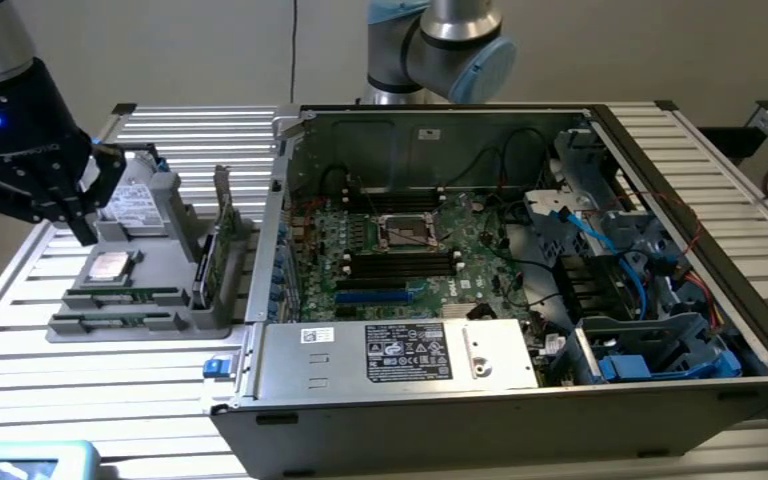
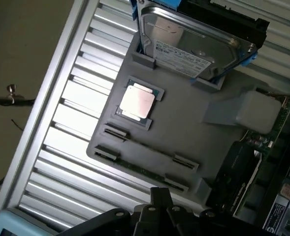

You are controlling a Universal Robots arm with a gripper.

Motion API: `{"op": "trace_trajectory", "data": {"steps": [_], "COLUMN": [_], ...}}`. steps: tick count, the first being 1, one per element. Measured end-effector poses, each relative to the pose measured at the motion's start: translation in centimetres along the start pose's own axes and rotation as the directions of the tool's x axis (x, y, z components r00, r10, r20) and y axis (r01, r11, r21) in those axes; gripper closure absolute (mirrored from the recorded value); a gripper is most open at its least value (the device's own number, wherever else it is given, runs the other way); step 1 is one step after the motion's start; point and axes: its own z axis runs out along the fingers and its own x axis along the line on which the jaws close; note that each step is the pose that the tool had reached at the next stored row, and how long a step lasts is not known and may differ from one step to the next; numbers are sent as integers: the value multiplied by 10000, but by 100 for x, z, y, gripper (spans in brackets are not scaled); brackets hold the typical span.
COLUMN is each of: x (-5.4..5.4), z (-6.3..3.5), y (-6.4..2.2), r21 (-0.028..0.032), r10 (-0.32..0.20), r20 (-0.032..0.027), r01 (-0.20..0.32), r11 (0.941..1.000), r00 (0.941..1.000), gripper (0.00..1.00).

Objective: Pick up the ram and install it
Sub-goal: 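Pick up the ram and move it above insertion slot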

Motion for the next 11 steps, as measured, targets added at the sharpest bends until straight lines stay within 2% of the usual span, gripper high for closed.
{"op": "trace_trajectory", "data": {"steps": [3,6,11], "x": [0,0,-1], "z": [0,0,2], "y": [0,0,0], "r21": [12,25,68], "r10": [-548,-1087,-1990], "r20": [9,18,65], "r01": [548,1087,1990], "r11": [9985,9941,9800], "r00": [9985,9941,9800], "gripper": [89,89,89]}}
